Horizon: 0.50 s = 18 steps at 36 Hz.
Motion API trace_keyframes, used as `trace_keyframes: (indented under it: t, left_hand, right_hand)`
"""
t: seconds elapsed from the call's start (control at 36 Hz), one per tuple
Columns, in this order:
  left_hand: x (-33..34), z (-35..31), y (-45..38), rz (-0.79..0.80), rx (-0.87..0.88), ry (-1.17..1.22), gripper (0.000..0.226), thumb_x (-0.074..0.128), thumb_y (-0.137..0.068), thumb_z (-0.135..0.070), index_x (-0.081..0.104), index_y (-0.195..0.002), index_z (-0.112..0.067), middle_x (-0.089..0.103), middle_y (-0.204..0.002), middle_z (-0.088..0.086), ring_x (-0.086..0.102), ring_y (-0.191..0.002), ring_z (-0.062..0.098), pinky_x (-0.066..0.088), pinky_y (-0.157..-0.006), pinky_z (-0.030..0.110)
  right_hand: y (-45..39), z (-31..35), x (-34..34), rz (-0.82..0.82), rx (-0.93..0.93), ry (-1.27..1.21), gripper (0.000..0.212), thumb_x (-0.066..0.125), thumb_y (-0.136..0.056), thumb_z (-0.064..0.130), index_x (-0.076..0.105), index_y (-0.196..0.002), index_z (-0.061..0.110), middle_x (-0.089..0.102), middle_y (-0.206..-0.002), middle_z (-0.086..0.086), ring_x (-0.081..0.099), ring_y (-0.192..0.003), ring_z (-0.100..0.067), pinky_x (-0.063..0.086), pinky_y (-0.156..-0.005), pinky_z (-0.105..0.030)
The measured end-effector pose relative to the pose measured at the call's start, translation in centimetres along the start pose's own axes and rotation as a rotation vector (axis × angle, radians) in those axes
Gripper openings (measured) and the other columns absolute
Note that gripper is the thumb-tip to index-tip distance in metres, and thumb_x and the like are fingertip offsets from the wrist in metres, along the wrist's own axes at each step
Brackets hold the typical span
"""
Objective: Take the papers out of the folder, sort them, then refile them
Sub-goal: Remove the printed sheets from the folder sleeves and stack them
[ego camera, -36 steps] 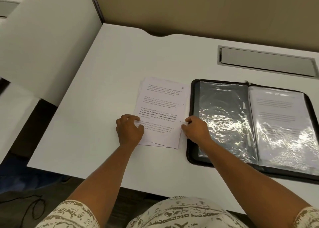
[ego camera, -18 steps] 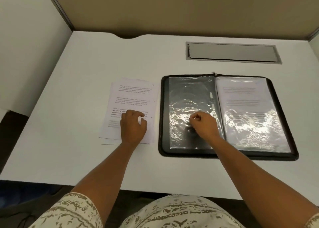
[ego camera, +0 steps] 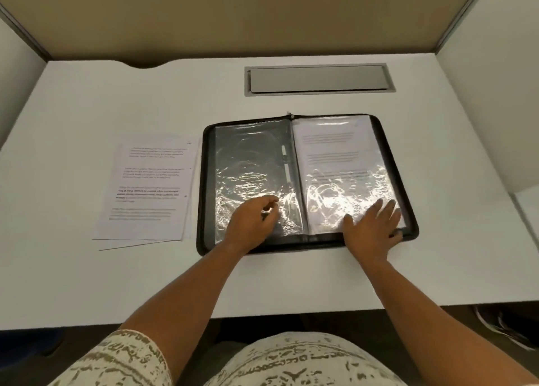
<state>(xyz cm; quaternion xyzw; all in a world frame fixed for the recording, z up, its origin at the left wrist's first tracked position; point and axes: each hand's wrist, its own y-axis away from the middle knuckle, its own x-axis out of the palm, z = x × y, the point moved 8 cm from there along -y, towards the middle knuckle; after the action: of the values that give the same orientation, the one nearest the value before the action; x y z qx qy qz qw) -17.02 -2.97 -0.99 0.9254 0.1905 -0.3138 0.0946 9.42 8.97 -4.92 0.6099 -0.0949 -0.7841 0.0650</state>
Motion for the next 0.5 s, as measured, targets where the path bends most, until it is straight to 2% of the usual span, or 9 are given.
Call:
trace_keyframes:
  t: [0.06, 0.11, 0.17, 0.25, 0.39, 0.5]
  left_hand:
    - [0.8, -0.5, 0.0, 0.004, 0.016, -0.043, 0.021, 0.063, -0.094, -0.030, 0.074, -0.111, -0.023, 0.075, -0.097, -0.010, 0.065, -0.076, 0.000, 0.055, -0.077, 0.025]
    - [1.4, -0.5, 0.1, 0.022, 0.026, -0.090, 0.016, 0.062, -0.094, -0.029, 0.077, -0.099, -0.024, 0.074, -0.083, -0.010, 0.063, -0.067, 0.004, 0.056, -0.069, 0.030]
    - [2.0, -0.3, 0.3, 0.042, 0.023, -0.123, 0.017, 0.061, -0.094, -0.028, 0.077, -0.094, -0.024, 0.071, -0.075, -0.010, 0.062, -0.065, 0.007, 0.054, -0.065, 0.033]
    - [1.9, -0.4, 0.4, -0.004, 0.018, -0.131, 0.018, 0.060, -0.095, -0.023, 0.077, -0.091, -0.021, 0.071, -0.076, -0.009, 0.063, -0.068, 0.008, 0.054, -0.066, 0.033]
    - [1.5, 0.0, 0.1, -0.066, -0.052, -0.062, 0.017, 0.059, -0.095, -0.023, 0.074, -0.087, -0.023, 0.068, -0.075, -0.018, 0.064, -0.074, 0.000, 0.055, -0.071, 0.026]
    - [0.5, -1.2, -0.2, -0.157, -0.106, 0.106, 0.011, 0.062, -0.096, -0.024, 0.072, -0.094, -0.022, 0.069, -0.081, -0.016, 0.064, -0.076, -0.006, 0.047, -0.065, 0.009]
  right_hand:
    - [-0.2, -1.2, 0.2, 0.034, 0.028, -0.006, 0.087, 0.049, -0.099, 0.049, 0.004, -0.160, 0.005, -0.001, -0.167, -0.018, -0.003, -0.154, -0.036, 0.013, -0.117, -0.066]
    - [-0.3, -1.8, 0.4, 0.061, 0.014, 0.021, 0.087, 0.044, -0.100, 0.052, 0.000, -0.160, 0.007, 0.001, -0.167, -0.019, -0.004, -0.154, -0.037, 0.012, -0.117, -0.067]
    - [-0.3, -1.8, 0.7, 0.085, -0.029, 0.034, 0.085, 0.040, -0.101, 0.053, -0.003, -0.161, 0.010, 0.002, -0.167, -0.018, -0.005, -0.154, -0.036, 0.008, -0.117, -0.066]
    - [-0.5, -1.1, 0.5, 0.087, -0.116, -0.022, 0.076, 0.040, -0.104, 0.042, -0.002, -0.161, 0.015, 0.006, -0.169, -0.009, -0.006, -0.155, -0.030, 0.002, -0.118, -0.065]
    - [0.1, 1.6, -0.6, 0.000, -0.296, -0.120, 0.068, 0.040, -0.104, 0.015, 0.004, -0.162, 0.016, 0.025, -0.164, -0.013, 0.002, -0.155, -0.033, -0.003, -0.120, -0.063]
    - [2.2, 4.9, -1.1, -0.023, -0.489, -0.154, 0.070, 0.038, -0.101, 0.006, 0.007, -0.162, 0.019, 0.034, -0.161, -0.002, 0.000, -0.156, -0.032, -0.010, -0.119, -0.064]
